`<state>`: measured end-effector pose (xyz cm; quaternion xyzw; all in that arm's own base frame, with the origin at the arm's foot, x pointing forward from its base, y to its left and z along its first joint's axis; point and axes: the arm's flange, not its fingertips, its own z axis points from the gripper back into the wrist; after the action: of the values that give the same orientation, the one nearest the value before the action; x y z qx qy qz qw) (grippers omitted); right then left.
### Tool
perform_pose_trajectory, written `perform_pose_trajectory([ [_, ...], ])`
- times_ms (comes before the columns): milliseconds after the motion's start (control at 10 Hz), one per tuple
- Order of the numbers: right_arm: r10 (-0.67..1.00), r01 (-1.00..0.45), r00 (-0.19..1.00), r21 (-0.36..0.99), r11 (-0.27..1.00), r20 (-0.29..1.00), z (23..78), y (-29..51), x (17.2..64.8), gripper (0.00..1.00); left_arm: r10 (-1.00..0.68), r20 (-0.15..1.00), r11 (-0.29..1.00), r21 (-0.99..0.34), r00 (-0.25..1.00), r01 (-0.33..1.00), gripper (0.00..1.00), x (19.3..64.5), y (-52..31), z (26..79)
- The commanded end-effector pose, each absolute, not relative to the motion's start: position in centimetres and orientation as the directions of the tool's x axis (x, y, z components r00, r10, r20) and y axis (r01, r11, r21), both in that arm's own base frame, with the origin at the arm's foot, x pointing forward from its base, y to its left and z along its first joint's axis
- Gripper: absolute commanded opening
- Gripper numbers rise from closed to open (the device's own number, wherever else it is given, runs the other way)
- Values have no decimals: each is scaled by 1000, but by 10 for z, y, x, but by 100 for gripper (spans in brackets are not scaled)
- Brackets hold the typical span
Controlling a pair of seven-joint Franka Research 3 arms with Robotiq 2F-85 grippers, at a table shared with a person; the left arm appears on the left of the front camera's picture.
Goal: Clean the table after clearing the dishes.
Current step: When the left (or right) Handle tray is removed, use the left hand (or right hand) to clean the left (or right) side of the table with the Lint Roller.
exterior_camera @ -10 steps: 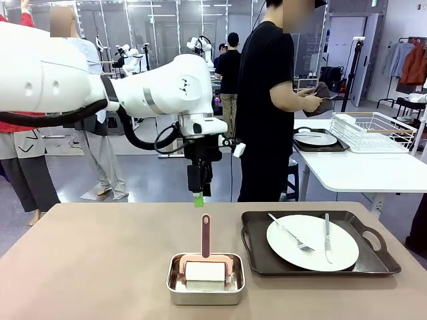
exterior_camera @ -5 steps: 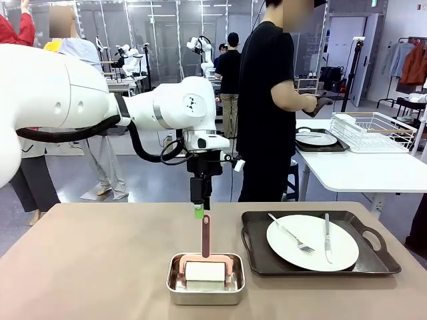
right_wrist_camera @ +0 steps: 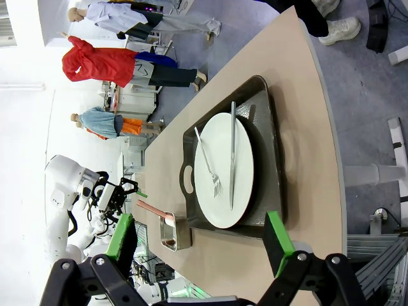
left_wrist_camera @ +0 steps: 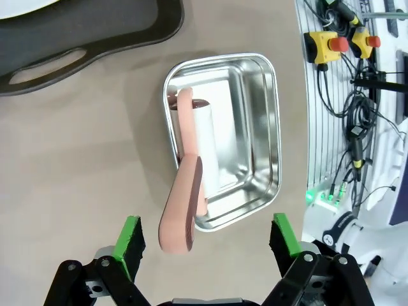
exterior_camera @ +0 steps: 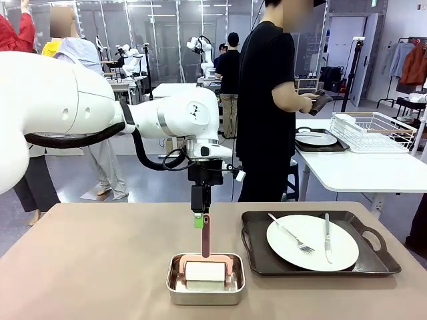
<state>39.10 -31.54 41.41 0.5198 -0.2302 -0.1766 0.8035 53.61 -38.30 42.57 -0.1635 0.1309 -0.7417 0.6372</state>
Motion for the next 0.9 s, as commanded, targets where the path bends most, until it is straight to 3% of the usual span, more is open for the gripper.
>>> perform_pose_trajectory([
  [0, -522, 36, 831, 917, 396, 193, 415, -314, 388, 100, -990, 106, -125, -384, -90, 915, 100, 525, -385, 416],
  [400, -522, 36, 831, 917, 396, 193, 415, -314, 388, 100, -989, 73, -146, -447, -127, 882, 97, 519, -393, 394],
  [800, -522, 36, 831, 917, 396, 193, 415, -314, 388, 100, -991, 70, -135, -460, -116, 878, 58, 519, -390, 396],
])
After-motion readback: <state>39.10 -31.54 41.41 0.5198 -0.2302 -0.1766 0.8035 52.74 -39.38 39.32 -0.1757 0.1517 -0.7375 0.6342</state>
